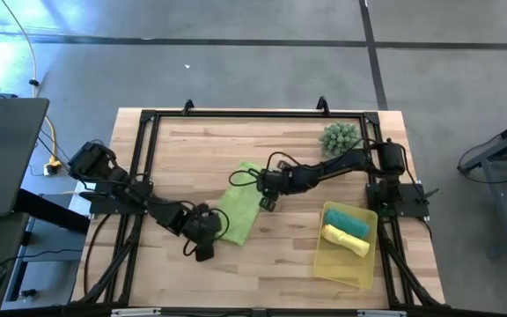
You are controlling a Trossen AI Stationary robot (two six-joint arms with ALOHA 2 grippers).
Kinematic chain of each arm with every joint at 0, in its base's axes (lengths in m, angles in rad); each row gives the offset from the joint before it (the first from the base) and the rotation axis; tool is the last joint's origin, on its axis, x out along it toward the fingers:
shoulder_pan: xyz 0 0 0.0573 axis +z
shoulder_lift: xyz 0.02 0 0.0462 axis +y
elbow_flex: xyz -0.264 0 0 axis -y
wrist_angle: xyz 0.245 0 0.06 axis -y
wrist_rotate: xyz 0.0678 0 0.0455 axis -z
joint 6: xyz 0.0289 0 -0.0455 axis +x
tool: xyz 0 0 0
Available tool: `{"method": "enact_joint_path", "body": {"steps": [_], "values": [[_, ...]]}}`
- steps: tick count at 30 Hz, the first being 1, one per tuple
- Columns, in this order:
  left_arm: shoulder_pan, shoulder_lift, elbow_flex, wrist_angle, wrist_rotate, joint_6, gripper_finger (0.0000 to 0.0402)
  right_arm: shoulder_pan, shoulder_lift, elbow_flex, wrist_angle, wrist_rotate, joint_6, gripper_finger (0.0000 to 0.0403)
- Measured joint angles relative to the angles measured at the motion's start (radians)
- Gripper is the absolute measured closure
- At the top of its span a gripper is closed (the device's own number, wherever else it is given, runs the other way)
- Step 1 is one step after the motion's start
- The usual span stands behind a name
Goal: Roll microfiber towels into tight, uniform cylinder then place into a basket
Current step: Roll the green microfiber cloth
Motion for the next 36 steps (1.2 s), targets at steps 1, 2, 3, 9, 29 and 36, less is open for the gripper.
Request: {"method": "enact_joint_path", "body": {"steps": [1, 2, 3, 9, 29, 36], "values": [[-0.005, 0.011, 0.000, 0.046, 0.016, -0.028, 0.0279, -0.006, -0.001, -0.007, 0.021, 0.000, -0.035, 0.0258], [-0.011, 0.023, 0.000, 0.082, 0.025, -0.052, 0.0279, -0.011, -0.001, -0.010, 0.038, 0.000, -0.069, 0.0258], [-0.016, 0.034, 0.000, 0.116, 0.030, -0.068, 0.0279, -0.017, 0.000, -0.010, 0.055, -0.001, -0.111, 0.0258], [-0.029, 0.082, 0.008, 0.301, 0.037, -0.106, 0.0279, -0.048, 0.002, -0.011, 0.173, 0.000, -0.331, 0.0258], [-0.044, -0.020, 0.073, 0.152, 0.050, 0.462, 0.0279, 0.291, -0.009, 0.115, -0.012, -0.161, -0.622, 0.0258], [-0.040, -0.020, 0.073, 0.137, 0.050, 0.461, 0.0279, 0.363, 0.011, 0.106, 0.115, -0.086, -0.714, 0.0258]]}}
